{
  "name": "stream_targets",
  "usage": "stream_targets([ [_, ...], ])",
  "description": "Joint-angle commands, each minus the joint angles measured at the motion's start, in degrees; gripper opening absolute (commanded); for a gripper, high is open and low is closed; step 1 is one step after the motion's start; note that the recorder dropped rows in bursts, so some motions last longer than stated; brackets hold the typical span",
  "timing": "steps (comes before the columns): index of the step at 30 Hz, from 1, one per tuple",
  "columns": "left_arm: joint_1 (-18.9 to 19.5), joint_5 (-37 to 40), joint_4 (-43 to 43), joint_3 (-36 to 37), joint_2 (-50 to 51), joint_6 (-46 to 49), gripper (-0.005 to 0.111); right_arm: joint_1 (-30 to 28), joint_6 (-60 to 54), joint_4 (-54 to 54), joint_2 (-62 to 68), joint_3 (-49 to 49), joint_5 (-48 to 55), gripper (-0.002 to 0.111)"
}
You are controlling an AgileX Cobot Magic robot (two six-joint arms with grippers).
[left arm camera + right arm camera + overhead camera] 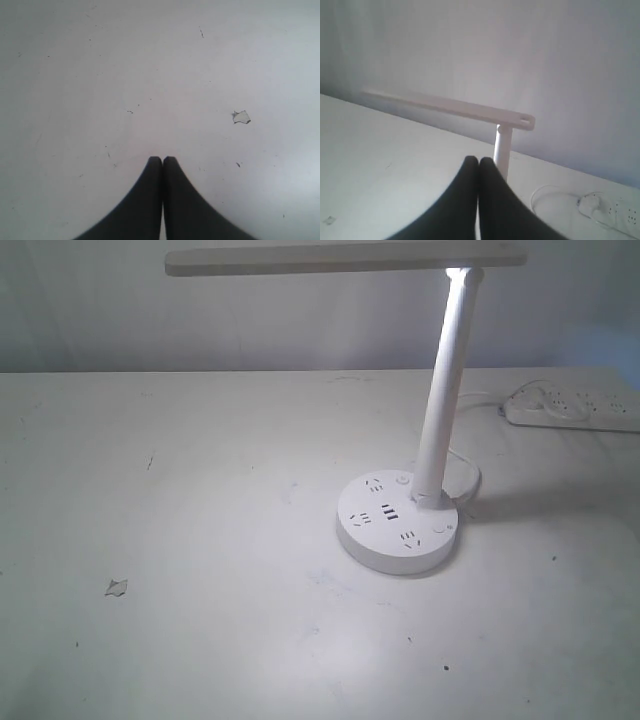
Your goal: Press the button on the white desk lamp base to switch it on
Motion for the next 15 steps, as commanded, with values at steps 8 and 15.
stream_targets([
  [8,-0.47,0.1,-0.03,0.11,-0.18,-0.07,0.0,-0.07,2.42,-4.69,-19.41,10.62,1.15,0.0],
  [15,-0.47,0.1,-0.03,0.11,-0.18,-0.07,0.0,-0.07,13.39,-4.92,-20.08,19.35,-13.04,0.0],
])
